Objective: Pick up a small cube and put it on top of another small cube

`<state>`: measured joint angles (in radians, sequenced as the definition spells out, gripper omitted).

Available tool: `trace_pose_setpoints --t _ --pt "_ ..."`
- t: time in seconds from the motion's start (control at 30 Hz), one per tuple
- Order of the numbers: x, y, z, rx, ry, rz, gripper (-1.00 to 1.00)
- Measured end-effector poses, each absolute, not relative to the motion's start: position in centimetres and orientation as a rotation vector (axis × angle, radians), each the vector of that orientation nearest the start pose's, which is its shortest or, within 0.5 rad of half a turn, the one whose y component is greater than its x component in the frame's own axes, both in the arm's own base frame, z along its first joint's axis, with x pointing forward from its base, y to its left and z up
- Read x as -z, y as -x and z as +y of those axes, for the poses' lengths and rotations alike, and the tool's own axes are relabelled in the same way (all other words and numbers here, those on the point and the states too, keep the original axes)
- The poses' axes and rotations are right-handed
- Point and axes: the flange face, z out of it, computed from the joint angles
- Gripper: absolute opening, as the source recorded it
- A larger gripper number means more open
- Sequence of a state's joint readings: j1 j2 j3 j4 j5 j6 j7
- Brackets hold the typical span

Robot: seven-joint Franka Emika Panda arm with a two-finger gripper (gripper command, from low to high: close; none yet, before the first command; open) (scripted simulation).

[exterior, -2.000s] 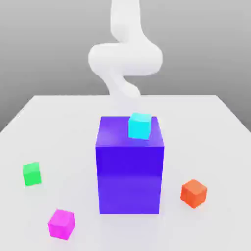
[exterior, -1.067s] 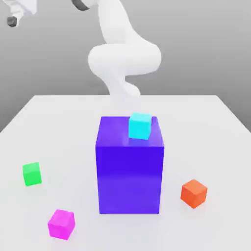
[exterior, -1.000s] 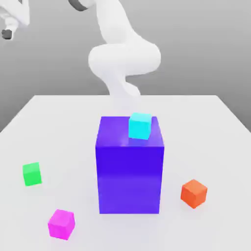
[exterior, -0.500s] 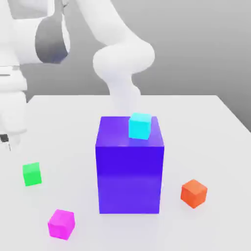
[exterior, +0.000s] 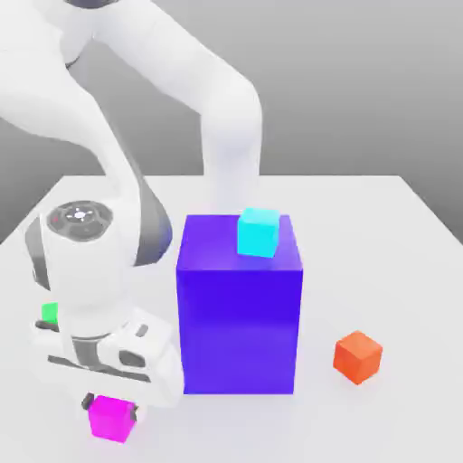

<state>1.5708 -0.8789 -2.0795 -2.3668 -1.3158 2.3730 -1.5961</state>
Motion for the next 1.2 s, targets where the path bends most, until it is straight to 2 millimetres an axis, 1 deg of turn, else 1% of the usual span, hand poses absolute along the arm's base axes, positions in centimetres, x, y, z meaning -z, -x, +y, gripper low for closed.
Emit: trace_pose_setpoints --t 0.03,0.07,0.1,0.13,0.23,0.27,0.4,0.6,0.77,0.9,0.97,1.07,1.1,1.2 --pt "-13.6 -43.5 -16.2 0.003 -1.564 2.72 -1.0" --pt "-12.9 -43.5 -16.1 0.003 -1.562 2.723 -1.0" --pt "-13.4 -43.5 -16.1 0.003 -1.562 2.723 -1.0" --pt "-14.4 -43.6 -16.2 0.002 -1.562 2.723 -1.0" --pt "-18.4 -43.4 -16.3 0.003 -1.56 2.724 -1.0" --pt "-19.1 -42.8 -16.9 0.002 -1.557 2.726 -1.0" --pt "-20.5 -39.7 -20.5 -0.004 -1.542 2.736 -1.0" --pt "-22.1 -34.0 -25.2 -0.007 -1.517 2.749 -1.0" --pt "-23.3 -28.9 -28.1 -0.003 -1.496 2.759 -1.0" --pt "-24.2 -24.7 -29.8 0.005 -1.479 2.769 -1.0" --pt "-22.9 -23.9 -30.1 0.007 -1.478 2.77 -1.0" --pt "-19.7 -23.7 -30.2 0.007 -1.477 2.77 -1.0" --pt "-18.6 -23.6 -30.2 0.008 -1.476 2.77 1.0" --pt "-18.6 -23.6 -30.2 0.008 -1.476 2.77 1.0"
